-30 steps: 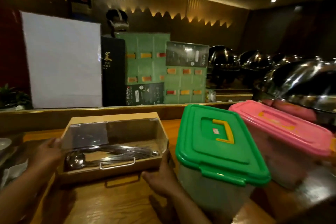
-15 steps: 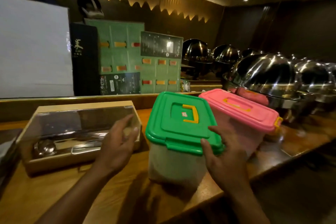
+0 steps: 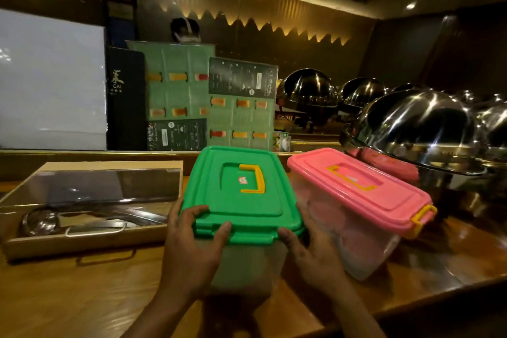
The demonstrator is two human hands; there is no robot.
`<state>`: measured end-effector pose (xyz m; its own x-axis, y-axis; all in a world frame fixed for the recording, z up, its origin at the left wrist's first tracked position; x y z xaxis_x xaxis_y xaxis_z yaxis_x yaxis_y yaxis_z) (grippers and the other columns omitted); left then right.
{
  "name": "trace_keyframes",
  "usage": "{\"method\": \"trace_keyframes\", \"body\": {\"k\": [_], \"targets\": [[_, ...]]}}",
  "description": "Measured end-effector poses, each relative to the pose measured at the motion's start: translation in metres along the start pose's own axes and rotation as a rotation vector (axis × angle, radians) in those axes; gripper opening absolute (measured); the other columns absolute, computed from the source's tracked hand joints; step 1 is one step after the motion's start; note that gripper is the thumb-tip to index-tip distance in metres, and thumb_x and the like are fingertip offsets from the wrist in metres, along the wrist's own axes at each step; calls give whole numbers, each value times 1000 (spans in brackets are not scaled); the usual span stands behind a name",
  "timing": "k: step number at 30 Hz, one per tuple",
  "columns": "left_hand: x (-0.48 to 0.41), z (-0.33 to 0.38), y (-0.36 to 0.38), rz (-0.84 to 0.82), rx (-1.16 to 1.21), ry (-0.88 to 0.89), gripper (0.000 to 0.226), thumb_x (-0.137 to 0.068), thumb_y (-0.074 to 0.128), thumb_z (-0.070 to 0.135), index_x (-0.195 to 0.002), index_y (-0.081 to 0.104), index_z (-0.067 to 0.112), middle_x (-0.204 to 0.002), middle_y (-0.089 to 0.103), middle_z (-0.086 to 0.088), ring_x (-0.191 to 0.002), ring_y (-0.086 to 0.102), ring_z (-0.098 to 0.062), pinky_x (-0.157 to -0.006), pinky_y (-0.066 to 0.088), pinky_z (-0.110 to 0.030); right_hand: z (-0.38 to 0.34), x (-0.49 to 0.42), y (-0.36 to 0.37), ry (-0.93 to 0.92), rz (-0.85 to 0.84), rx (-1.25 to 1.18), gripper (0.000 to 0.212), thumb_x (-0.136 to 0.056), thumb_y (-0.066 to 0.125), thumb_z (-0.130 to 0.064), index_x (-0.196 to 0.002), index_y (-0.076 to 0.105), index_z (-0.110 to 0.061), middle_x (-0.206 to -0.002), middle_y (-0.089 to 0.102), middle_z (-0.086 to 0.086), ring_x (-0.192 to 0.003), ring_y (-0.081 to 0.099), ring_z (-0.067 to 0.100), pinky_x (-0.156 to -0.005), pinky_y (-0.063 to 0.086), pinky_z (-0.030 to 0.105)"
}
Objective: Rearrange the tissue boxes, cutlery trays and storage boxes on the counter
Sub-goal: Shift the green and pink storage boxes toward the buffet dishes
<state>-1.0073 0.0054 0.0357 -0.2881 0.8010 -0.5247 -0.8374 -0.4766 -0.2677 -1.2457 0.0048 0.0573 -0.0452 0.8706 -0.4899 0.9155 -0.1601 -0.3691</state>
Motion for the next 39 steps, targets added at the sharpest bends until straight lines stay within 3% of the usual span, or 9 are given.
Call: {"method": "trace_keyframes", "body": {"k": [6,11,14,24,26,29,31,35,39], "targets": [[-16,-4,28,42,-52,-74,57,-72,65,72,-113,56,33,-149,36,0,-132,46,-21,-103,49,-49,32,-45,-9,-33,-68,-16,46,-90,67,-27,-126,44,-45,-126,53,-22,-114,49,-17,-91,37,5],[-29,-1,40,48,-70,-82,52,-77,72,54,-116,57,23,-146,38,-1,-122,50,-14,-93,54,-33,57,-70,-5,-36,-125,-8,57,-89,63,-53,-141,42,-39,-137,56,-9,-127,50,8,-105,44,39],[-37,-5,42,41,-67,-99,59,-74,68,58,-118,58,21,-146,38,0,-121,51,-15,-95,54,-40,67,-80,-1,-20,-127,32,67,-86,60,-65,-144,37,-39,-140,54,-8,-129,49,11,-105,44,46],[-36,30,57,167,-379,-13,48,-80,75,32,-125,58,25,-161,20,-15,-148,19,-44,-108,33,-69,42,-98,-105,-126,-101,517,53,-85,67,-36,-131,58,-11,-128,61,6,-118,55,23,-99,36,27],[-26,61,80,140,-320,134,48,-81,74,25,-126,58,22,-161,23,-13,-151,13,-35,-113,27,-66,48,-100,-154,-100,26,576,44,-83,70,-33,-121,65,-12,-122,65,10,-114,58,26,-95,35,24],[-9,103,126,0,-152,271,49,-80,68,31,-126,59,19,-157,34,-9,-147,28,-23,-117,26,-34,72,-93,-217,20,171,653,34,-83,75,-25,-115,68,-14,-121,65,10,-114,58,26,-96,34,24],[4,118,162,-147,-91,315,56,-79,67,35,-132,56,19,-152,42,-5,-140,37,-15,-115,22,-16,91,-83,-253,129,198,693,37,-81,76,-26,-115,69,-15,-123,63,11,-115,57,29,-100,41,33],[37,140,239,-490,-56,209,101,-75,57,73,-155,24,21,-164,22,-2,-151,16,-16,-121,25,-40,121,-65,-302,305,-50,576,55,-68,76,-52,-118,63,-34,-132,52,1,-123,51,22,-100,40,33],[52,160,290,-557,-41,-152,151,-40,35,105,-158,-4,19,-167,-10,-5,-153,-10,-21,-123,13,-45,145,-65,-329,183,-174,540,74,-59,69,-75,-123,61,-39,-137,50,-12,-127,46,7,-108,39,38]]}}
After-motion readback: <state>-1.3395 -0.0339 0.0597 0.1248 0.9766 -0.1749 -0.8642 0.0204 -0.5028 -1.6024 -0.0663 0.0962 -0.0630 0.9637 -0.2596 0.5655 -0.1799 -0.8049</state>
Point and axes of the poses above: each hand's wrist, its own x-axis away from the middle knuckle, its own y-axis out of the palm, z = x × y, the point moved 3 cm from there along -x, towards the middle knuckle
